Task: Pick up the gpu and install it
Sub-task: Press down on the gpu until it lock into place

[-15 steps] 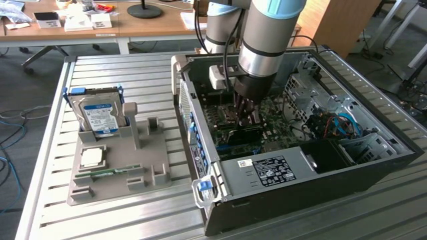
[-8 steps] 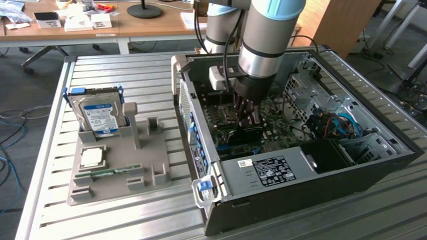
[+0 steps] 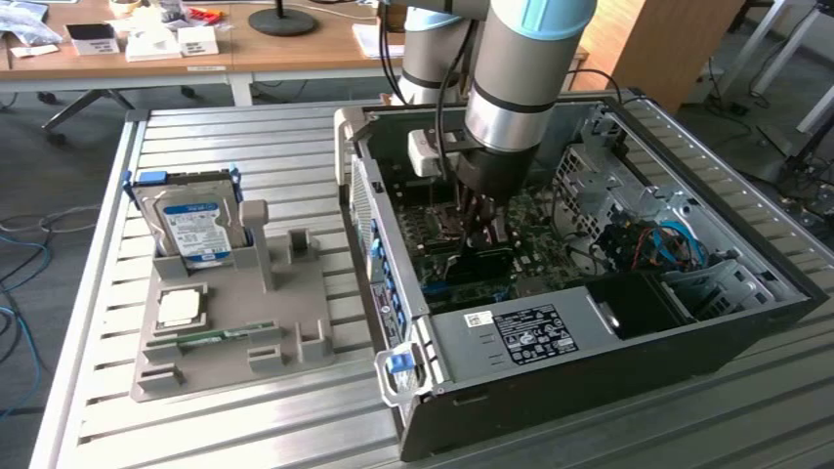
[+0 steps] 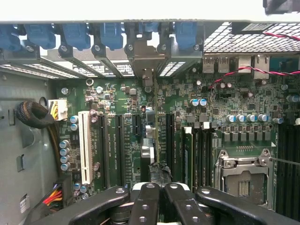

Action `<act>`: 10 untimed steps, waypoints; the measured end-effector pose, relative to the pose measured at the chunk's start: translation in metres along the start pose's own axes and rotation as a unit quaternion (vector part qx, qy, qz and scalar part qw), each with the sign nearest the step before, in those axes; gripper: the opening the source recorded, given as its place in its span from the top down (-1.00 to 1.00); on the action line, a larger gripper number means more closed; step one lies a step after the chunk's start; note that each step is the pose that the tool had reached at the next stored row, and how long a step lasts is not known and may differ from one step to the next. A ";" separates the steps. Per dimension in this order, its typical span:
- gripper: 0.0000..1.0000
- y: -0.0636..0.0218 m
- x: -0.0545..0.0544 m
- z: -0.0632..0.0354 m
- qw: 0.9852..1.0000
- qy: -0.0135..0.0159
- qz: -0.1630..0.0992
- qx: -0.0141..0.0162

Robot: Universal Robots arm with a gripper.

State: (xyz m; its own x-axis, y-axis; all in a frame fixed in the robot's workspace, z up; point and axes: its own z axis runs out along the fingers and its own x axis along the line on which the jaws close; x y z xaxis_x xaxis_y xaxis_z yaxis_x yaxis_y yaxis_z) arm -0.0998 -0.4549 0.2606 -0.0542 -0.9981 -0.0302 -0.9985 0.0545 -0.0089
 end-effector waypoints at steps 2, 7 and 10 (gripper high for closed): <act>0.79 0.0000 0.000 0.0001 1.000 0.000 0.000 0.000; 0.79 0.0003 0.000 0.0014 1.000 0.000 0.000 0.000; 0.79 0.0005 0.000 0.0020 1.000 0.000 0.000 0.000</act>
State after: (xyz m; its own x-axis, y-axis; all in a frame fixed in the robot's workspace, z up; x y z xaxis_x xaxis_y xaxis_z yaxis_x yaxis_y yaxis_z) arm -0.1003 -0.4550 0.2586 -0.0541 -0.9981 -0.0302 -0.9985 0.0544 -0.0089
